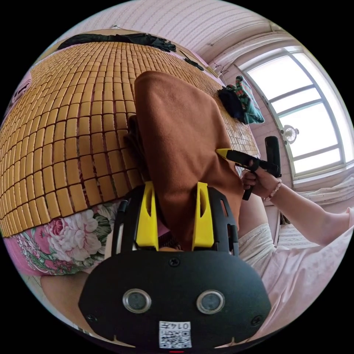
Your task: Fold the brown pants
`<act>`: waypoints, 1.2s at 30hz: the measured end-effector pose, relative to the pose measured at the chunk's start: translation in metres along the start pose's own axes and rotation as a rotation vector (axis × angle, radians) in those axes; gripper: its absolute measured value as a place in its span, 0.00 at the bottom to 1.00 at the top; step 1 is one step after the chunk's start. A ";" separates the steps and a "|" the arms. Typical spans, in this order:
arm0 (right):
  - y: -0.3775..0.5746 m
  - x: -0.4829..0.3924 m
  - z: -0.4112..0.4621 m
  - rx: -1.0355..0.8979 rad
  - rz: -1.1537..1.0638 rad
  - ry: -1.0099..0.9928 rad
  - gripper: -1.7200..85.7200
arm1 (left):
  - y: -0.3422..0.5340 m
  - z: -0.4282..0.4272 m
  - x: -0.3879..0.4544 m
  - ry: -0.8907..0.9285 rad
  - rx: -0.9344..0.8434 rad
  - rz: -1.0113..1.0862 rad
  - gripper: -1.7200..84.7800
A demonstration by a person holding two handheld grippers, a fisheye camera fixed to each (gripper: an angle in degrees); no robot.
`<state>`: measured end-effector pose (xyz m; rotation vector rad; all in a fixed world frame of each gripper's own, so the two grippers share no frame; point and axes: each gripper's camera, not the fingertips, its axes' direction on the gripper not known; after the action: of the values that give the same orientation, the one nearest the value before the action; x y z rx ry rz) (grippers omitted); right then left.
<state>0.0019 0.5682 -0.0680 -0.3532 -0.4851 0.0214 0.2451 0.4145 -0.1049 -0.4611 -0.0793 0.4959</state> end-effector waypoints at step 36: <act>-0.400 -0.461 0.179 -0.202 -0.464 0.021 0.14 | -0.035 -0.370 -0.075 -0.560 0.680 -0.441 0.15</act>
<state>-0.5135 0.2034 0.0058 -0.4311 -0.5404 -0.4834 0.2622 0.2010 -0.4173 0.3706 -0.5219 0.1802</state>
